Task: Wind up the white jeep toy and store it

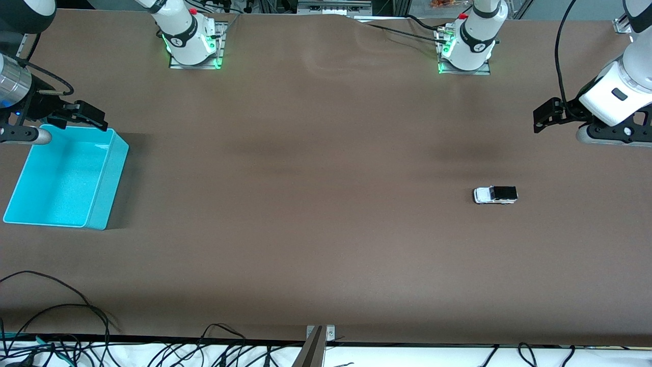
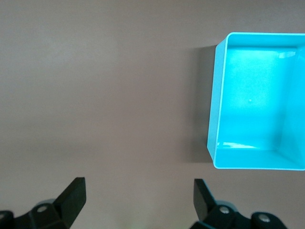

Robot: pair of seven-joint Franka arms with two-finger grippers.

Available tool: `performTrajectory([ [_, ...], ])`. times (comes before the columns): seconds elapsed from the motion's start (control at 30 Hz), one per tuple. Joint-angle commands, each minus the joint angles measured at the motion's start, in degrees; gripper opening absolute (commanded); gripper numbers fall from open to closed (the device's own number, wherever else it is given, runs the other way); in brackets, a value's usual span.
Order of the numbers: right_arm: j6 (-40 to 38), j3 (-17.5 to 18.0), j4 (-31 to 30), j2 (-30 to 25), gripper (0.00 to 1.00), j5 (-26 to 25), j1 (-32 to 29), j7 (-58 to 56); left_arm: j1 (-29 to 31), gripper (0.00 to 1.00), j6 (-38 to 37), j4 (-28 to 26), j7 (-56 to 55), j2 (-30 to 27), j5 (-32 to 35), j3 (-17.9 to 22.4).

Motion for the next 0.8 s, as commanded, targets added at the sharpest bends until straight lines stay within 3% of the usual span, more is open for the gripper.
performTrajectory([
  [0.0, -0.2, -0.1, 1.0, 0.5, 1.00, 0.6, -0.1, -0.2, 0.3, 1.00, -1.1, 1.5, -0.2, 0.7, -1.0, -0.4],
  [0.77, -0.2, -0.1, 1.0, 0.5, 1.00, 0.7, -0.1, -0.2, 0.3, 1.00, -1.1, 1.6, 0.1, 0.7, -1.7, -0.4],
])
